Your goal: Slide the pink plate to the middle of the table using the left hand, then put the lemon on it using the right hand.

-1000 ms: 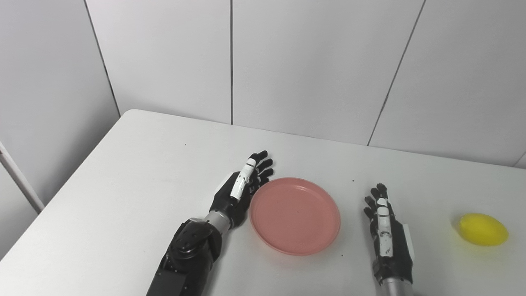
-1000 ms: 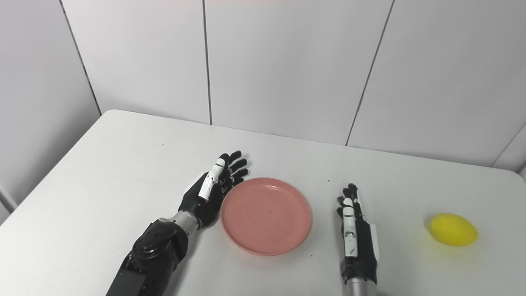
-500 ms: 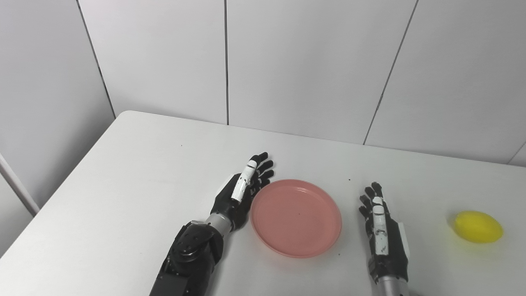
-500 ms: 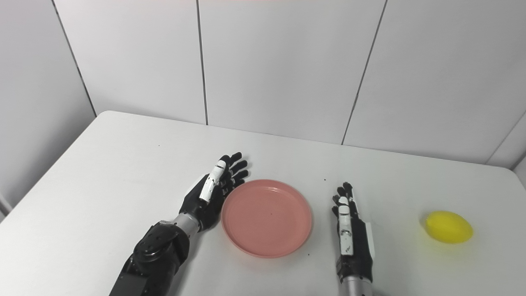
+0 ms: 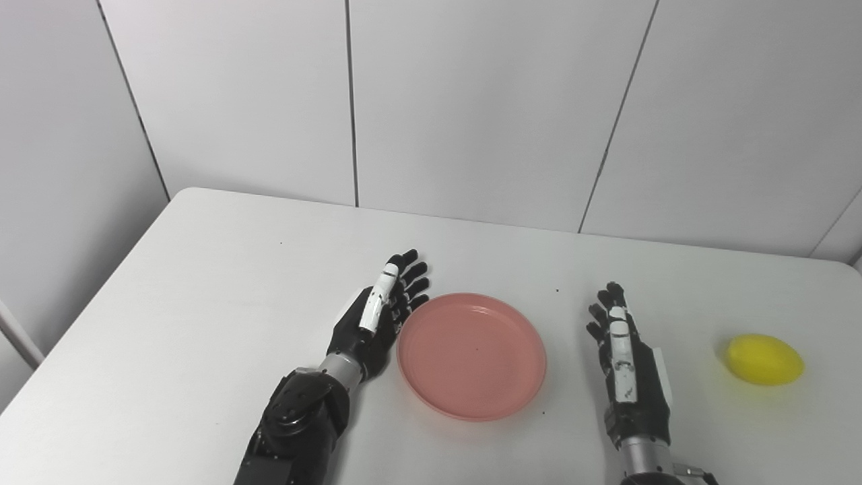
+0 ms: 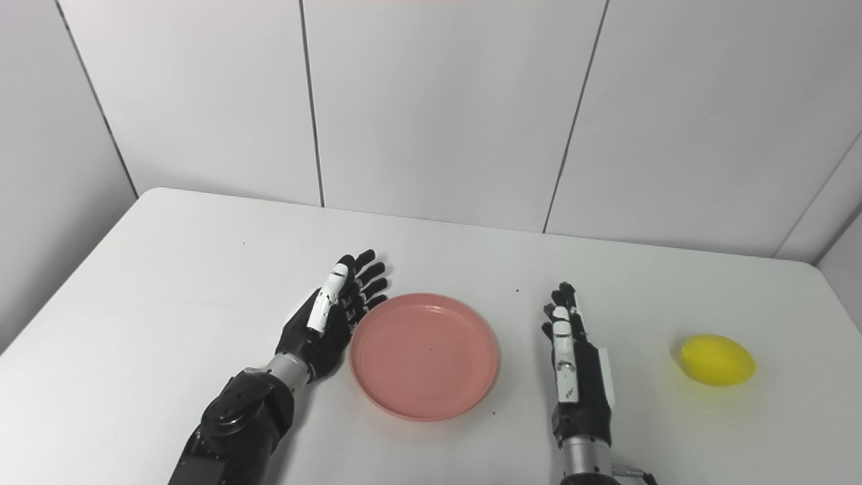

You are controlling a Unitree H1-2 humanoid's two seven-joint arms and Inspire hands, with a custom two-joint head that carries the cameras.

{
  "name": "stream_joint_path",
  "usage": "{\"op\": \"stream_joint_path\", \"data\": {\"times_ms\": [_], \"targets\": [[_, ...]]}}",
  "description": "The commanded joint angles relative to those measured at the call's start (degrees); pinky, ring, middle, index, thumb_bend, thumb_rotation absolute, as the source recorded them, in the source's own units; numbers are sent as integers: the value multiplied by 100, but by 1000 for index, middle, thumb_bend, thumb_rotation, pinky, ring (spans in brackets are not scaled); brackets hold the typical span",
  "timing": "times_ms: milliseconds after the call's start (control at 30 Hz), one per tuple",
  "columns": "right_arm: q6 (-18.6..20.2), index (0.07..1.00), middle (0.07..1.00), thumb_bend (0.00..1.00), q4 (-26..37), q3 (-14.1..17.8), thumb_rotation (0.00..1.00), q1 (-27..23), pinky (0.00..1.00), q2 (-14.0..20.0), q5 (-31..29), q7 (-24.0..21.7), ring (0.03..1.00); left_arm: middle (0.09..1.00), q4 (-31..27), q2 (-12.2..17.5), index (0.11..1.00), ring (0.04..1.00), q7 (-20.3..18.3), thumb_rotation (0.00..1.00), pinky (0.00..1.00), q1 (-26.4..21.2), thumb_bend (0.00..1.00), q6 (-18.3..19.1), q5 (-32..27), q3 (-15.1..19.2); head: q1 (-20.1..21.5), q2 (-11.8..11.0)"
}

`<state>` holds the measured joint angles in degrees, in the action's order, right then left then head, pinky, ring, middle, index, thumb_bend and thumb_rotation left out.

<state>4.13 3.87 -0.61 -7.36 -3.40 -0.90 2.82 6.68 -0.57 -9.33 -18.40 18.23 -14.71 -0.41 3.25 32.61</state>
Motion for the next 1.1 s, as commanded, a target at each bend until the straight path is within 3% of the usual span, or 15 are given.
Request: {"op": "stream_joint_path", "data": {"times_ms": [0, 433, 533, 633, 767, 833, 1067], "targets": [[20, 958, 953, 292, 296, 25, 1000, -231, 952, 30, -22, -44, 945, 966, 47, 3, 960, 967, -24, 1000, 987, 45, 422, -55, -27, 33, 39, 10], [112, 952, 946, 386, 722, 132, 1000, -490, 938, 237, 97, 14, 934, 965, 147, 40, 958, 966, -149, 1000, 977, 62, 437, -144, 12, 114, 342, -32], [163, 945, 935, 409, 826, 130, 957, -589, 932, 356, 433, 101, 929, 965, 163, 57, 958, 966, -164, 1000, 976, 60, 435, -162, 4, 130, 434, -52], [236, 942, 939, 524, 942, 141, 922, -671, 956, 489, 757, 120, 938, 965, 215, 81, 955, 967, -204, 1000, 976, 51, 435, -213, -9, 147, 478, -60], [370, 940, 941, 535, 1139, 244, 855, -781, 959, 629, 936, 126, 939, 965, 296, 104, 955, 967, -275, 1000, 977, 31, 435, -262, -58, 201, 579, -72], [383, 934, 937, 552, 1206, 267, 782, -817, 906, 734, 1139, 143, 927, 970, 326, 113, 961, 973, -320, 1000, 987, 24, 431, -269, -107, 230, 601, -76], [651, 924, 912, 631, 1488, 290, 804, -889, 853, 1126, 2091, 138, 907, 973, 418, 170, 964, 976, -365, 1000, 994, 27, 423, -293, -221, 284, 706, -87]]}}
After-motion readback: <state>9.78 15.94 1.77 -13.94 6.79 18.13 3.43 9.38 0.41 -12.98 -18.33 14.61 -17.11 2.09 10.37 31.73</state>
